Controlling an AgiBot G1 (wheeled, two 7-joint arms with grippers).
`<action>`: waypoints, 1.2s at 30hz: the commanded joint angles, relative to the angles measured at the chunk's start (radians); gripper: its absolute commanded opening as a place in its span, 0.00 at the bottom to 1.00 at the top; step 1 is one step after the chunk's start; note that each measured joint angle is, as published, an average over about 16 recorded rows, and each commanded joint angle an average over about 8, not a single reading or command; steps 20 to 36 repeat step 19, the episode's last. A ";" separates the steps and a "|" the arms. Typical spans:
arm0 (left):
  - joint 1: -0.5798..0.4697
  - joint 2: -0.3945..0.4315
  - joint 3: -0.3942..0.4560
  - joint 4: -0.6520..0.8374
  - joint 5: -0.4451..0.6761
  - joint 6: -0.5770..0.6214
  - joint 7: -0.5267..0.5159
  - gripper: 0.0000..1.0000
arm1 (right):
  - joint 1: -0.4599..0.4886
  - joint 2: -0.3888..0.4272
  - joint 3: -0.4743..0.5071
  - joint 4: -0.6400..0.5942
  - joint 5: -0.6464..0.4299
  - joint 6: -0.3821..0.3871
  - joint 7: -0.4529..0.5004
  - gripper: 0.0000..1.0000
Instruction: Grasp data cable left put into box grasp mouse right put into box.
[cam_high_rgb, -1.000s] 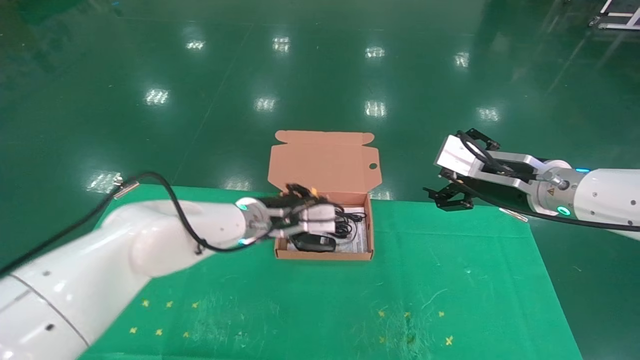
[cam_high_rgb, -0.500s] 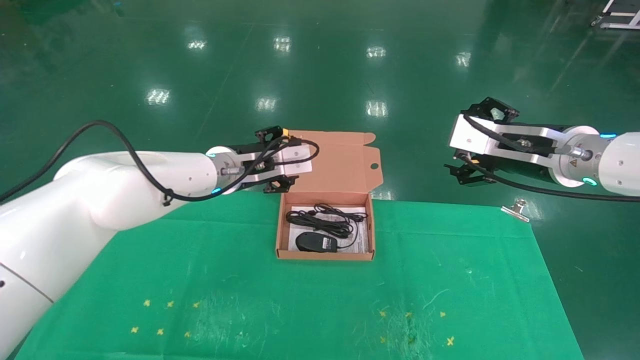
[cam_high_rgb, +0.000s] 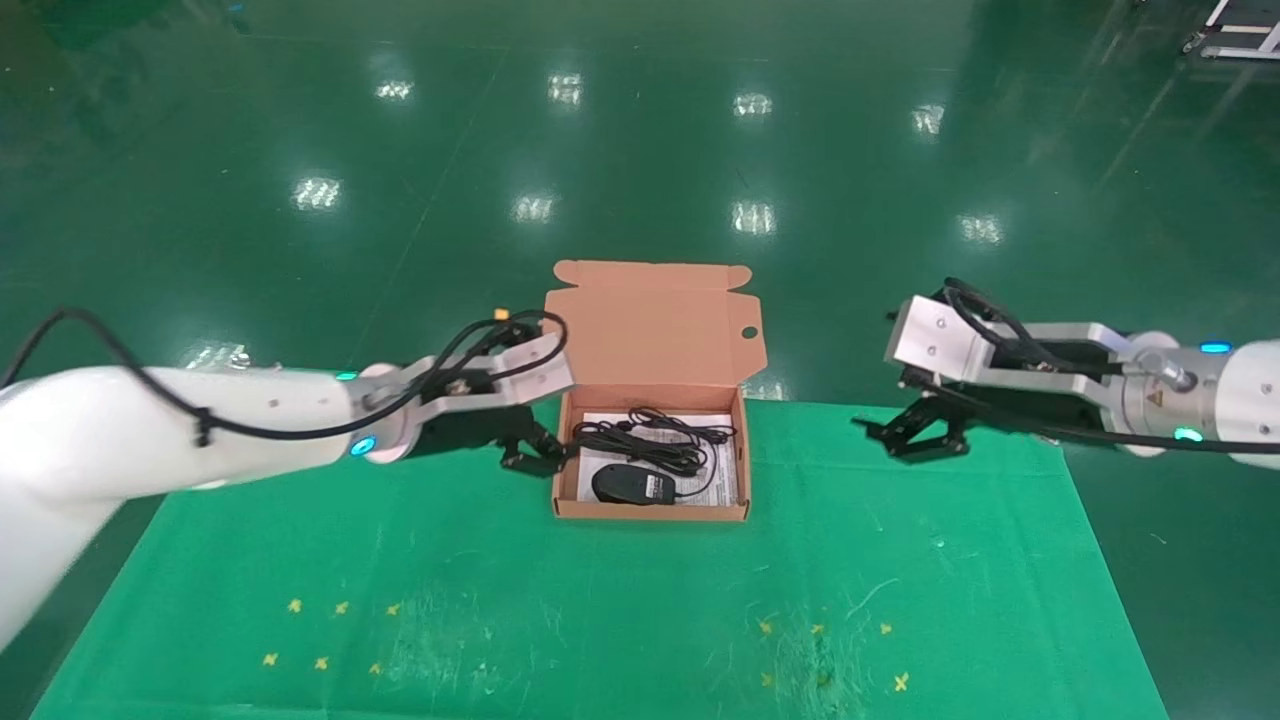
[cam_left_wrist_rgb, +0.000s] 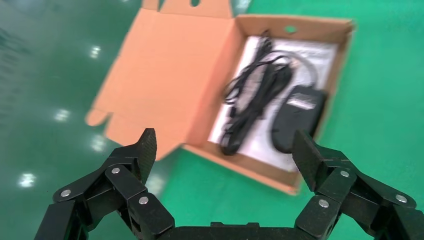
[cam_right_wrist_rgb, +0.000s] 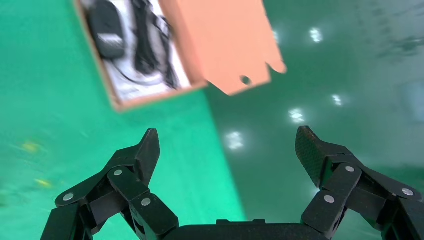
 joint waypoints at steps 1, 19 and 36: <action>0.017 -0.023 -0.025 -0.017 -0.045 0.032 0.004 1.00 | -0.018 0.006 0.020 0.001 0.043 -0.024 -0.008 1.00; 0.160 -0.211 -0.226 -0.154 -0.415 0.290 0.036 1.00 | -0.162 0.052 0.181 0.010 0.399 -0.216 -0.078 1.00; 0.160 -0.211 -0.226 -0.154 -0.415 0.290 0.036 1.00 | -0.162 0.052 0.181 0.010 0.399 -0.216 -0.078 1.00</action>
